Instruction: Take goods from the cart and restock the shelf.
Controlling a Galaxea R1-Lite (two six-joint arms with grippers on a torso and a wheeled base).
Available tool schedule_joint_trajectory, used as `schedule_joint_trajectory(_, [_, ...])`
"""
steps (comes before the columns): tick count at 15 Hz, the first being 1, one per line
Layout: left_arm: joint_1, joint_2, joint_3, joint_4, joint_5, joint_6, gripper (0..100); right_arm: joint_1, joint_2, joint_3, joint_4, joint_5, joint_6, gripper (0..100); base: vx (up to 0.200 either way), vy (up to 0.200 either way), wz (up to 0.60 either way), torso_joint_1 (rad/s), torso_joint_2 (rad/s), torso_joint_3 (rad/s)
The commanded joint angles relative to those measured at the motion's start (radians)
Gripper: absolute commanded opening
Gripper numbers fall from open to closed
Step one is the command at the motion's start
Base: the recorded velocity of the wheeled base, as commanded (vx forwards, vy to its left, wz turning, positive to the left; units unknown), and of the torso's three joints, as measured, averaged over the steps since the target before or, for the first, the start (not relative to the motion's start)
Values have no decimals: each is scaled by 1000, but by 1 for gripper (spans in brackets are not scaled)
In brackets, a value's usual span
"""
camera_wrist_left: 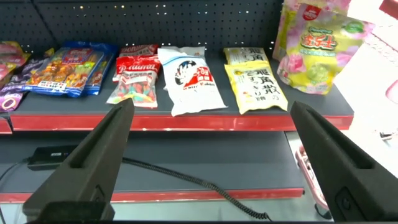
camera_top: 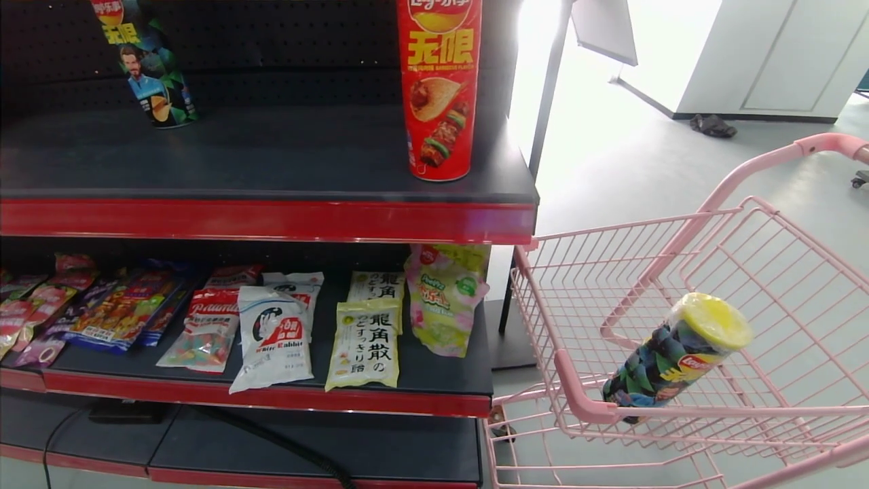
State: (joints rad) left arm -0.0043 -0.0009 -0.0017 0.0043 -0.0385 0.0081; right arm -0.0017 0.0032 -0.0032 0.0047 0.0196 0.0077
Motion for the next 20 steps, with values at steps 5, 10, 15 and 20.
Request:
schedule_joint_trajectory(5, [0,1,0,0,0,1,100,0,0,0,0,2,0,100,0,0,0,0,0,0])
schedule_joint_trajectory(10, [0,1,0,0,0,1,100,0,1,0,0,0,0,100,0,0,0,0,0,0])
schedule_joint_trajectory(15, [0,1,0,0,0,1,100,3,0,0,-2,36,-26,100,0,0,0,0,0,0])
schedule_joint_trajectory(20, [0,1,0,0,0,3,100,134,690,-548,-115,138,-26,100,0,0,0,0,0,0])
